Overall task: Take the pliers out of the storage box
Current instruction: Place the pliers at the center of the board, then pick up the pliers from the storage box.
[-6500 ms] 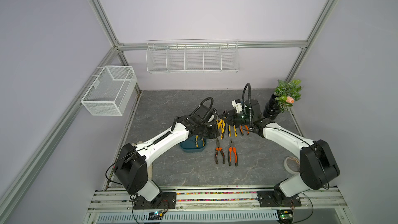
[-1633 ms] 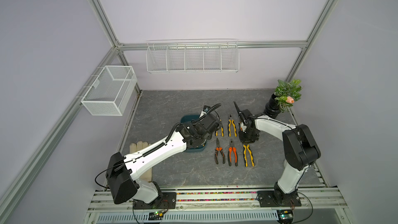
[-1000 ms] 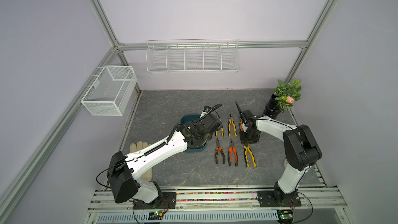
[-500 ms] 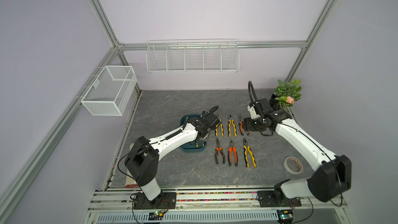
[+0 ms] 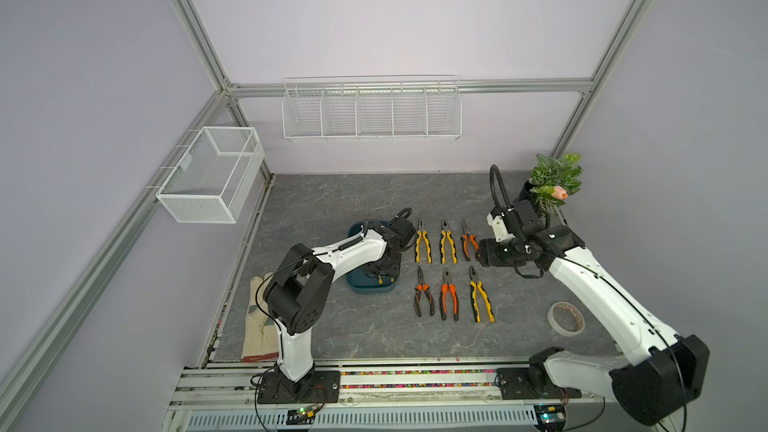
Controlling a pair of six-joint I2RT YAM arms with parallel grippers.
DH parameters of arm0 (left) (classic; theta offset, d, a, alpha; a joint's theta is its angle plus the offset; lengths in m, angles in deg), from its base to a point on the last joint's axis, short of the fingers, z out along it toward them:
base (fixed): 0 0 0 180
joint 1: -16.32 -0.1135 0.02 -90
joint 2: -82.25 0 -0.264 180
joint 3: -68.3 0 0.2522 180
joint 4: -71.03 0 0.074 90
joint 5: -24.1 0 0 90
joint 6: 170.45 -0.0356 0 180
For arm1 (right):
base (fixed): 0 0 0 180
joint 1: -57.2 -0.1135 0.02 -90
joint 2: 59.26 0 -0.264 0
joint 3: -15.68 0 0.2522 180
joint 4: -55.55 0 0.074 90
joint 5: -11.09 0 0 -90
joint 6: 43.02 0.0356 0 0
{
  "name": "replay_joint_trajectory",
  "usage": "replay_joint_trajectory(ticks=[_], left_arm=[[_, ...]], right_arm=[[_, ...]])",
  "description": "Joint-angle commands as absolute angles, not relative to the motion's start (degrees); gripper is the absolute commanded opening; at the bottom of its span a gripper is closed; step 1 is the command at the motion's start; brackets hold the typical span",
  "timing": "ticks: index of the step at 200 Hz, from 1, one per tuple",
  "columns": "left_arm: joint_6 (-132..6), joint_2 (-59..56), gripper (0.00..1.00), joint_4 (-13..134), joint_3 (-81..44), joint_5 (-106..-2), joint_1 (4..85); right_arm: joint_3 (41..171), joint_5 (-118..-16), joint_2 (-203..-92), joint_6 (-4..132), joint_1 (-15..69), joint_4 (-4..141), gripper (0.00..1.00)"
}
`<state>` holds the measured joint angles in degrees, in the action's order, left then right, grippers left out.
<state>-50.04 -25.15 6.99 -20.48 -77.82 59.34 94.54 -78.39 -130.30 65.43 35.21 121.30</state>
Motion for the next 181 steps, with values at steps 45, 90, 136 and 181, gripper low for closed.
replay_joint_trajectory(ticks=[45,90,136,181], left_arm=[[-47.3,-27.3,0.42,9.9,-17.0,-76.3,57.8],[-48.0,-27.6,0.2,12.9,-13.7,-73.2,56.1],[-47.9,-26.9,0.0,13.8,-12.8,-72.3,56.0],[-48.1,-20.6,0.0,10.2,-14.0,-76.5,56.0]], right_arm=[[92.9,-75.7,-129.7,66.7,35.0,120.3,0.61],[92.9,-75.6,-130.5,66.9,35.0,119.9,0.61],[92.8,-75.6,-131.0,66.9,35.0,119.8,0.61],[92.9,-75.1,-131.6,67.0,34.8,119.2,0.6]])
